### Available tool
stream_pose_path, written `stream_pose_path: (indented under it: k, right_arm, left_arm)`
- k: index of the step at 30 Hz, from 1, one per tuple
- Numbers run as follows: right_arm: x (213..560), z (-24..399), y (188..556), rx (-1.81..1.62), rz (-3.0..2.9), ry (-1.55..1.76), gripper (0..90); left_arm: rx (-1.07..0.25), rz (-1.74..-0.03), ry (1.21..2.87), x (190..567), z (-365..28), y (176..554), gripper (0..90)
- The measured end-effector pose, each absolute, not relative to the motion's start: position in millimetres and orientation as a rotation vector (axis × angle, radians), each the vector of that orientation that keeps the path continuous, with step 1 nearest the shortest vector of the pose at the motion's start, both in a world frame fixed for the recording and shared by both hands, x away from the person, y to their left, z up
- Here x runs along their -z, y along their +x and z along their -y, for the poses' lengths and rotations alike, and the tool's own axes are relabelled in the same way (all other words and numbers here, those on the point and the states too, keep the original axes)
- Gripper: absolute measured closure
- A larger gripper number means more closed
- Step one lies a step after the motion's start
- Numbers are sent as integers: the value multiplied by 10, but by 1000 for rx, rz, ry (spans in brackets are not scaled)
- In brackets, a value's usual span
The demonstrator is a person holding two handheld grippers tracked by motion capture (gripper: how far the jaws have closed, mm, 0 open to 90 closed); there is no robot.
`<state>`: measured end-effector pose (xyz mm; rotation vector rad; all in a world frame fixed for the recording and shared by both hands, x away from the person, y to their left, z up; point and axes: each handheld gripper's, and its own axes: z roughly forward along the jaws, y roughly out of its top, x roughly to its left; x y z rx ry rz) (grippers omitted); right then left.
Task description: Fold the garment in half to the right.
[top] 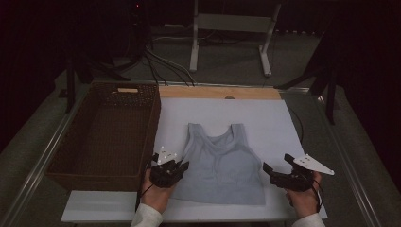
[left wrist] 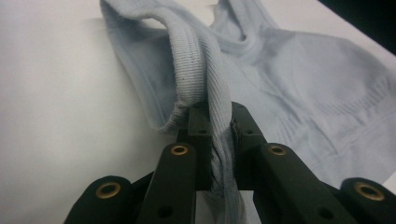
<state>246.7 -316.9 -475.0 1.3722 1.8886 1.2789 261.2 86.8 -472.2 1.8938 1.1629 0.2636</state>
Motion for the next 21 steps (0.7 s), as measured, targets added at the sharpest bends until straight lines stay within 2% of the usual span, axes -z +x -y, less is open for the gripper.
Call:
stream_pose_path:
  k: [21]
  right_arm:
    - [4752,3175,2453,-1279,-1895,1369,38]
  left_arm:
    - [-230,-1086,1880,4541,-644,2648,818]
